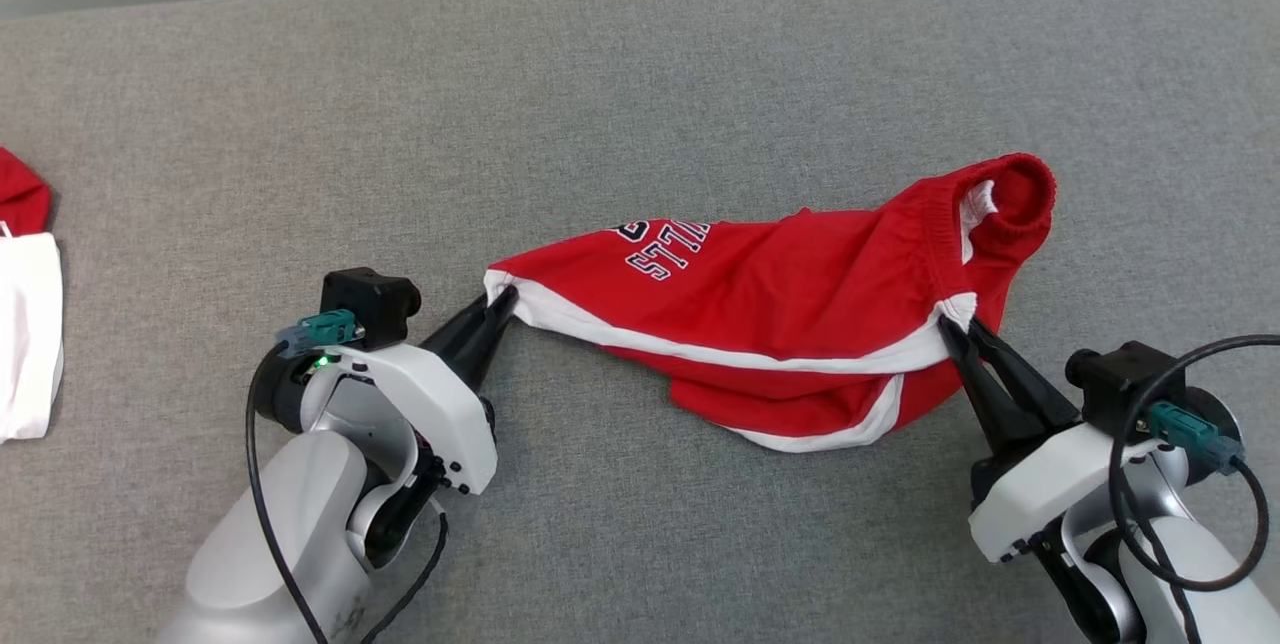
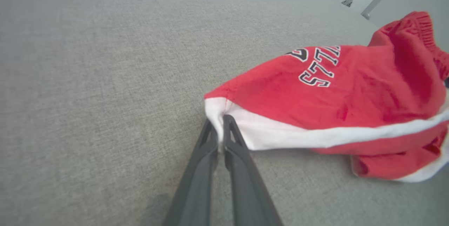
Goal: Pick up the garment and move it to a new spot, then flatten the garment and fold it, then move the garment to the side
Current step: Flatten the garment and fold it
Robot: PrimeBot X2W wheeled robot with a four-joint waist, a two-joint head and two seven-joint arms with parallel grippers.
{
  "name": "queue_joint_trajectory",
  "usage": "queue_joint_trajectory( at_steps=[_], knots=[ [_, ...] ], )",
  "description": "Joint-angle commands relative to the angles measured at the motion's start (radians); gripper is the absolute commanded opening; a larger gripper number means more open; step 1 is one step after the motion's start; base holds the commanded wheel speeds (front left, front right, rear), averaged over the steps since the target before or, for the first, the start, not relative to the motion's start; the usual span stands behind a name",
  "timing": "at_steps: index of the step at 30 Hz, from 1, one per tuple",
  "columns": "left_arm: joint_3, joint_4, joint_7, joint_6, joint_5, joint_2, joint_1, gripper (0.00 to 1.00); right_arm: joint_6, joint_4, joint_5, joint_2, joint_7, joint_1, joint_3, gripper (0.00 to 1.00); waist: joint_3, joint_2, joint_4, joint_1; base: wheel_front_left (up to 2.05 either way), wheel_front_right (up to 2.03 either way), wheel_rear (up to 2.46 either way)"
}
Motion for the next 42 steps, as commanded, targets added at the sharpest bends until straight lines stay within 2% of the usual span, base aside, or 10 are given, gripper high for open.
queue_joint_trajectory(
  at_steps=[1, 6, 14, 17, 25, 32, 42],
  knots=[
    [0.006, -0.006, -0.011, 0.005, 0.010, 0.011, -0.017, 0.00, 0.000, -0.012, 0.004, -0.006, -0.004, -0.008, -0.003, 0.00, -0.004, -0.0001, -0.001, 0.0000, 0.00, 0.00, 0.00],
    [0.025, -0.063, -0.069, 0.025, 0.024, 0.021, -0.034, 0.00, 0.000, -0.080, 0.004, -0.013, -0.030, -0.036, -0.015, 0.00, -0.032, -0.0001, 0.000, 0.0000, 0.00, 0.00, 0.00],
    [0.075, -0.247, -0.115, 0.082, 0.051, 0.060, -0.089, 0.00, 0.000, -0.184, 0.007, 0.001, -0.032, -0.126, -0.085, 0.00, -0.085, -0.0001, 0.018, 0.0000, 0.00, 0.00, 0.00],
    [0.101, -0.341, -0.117, 0.106, 0.066, 0.080, -0.139, 0.00, 0.000, -0.205, 0.018, 0.013, -0.034, -0.194, -0.122, 0.00, -0.105, -0.0001, 0.033, 0.0000, 0.00, 0.00, 0.00],
    [0.146, -0.473, -0.115, 0.149, 0.109, 0.099, -0.304, 0.00, 0.000, -0.201, 0.053, 0.016, -0.019, -0.360, -0.162, 0.00, -0.131, -0.0001, 0.048, 0.0000, 0.00, 0.00, 0.00],
    [0.139, -0.510, -0.095, 0.156, 0.130, 0.091, -0.393, 0.00, 0.000, -0.169, 0.079, 0.026, -0.003, -0.426, -0.158, 0.00, -0.142, -0.0001, 0.049, 0.0000, 0.00, 0.00, 0.00],
    [0.126, -0.446, -0.124, 0.141, 0.130, 0.065, -0.452, 0.00, 0.000, -0.088, 0.103, 0.033, 0.003, -0.509, -0.130, 0.00, -0.087, -0.0001, 0.049, 0.0000, 0.00, 0.00, 0.00]
  ],
)
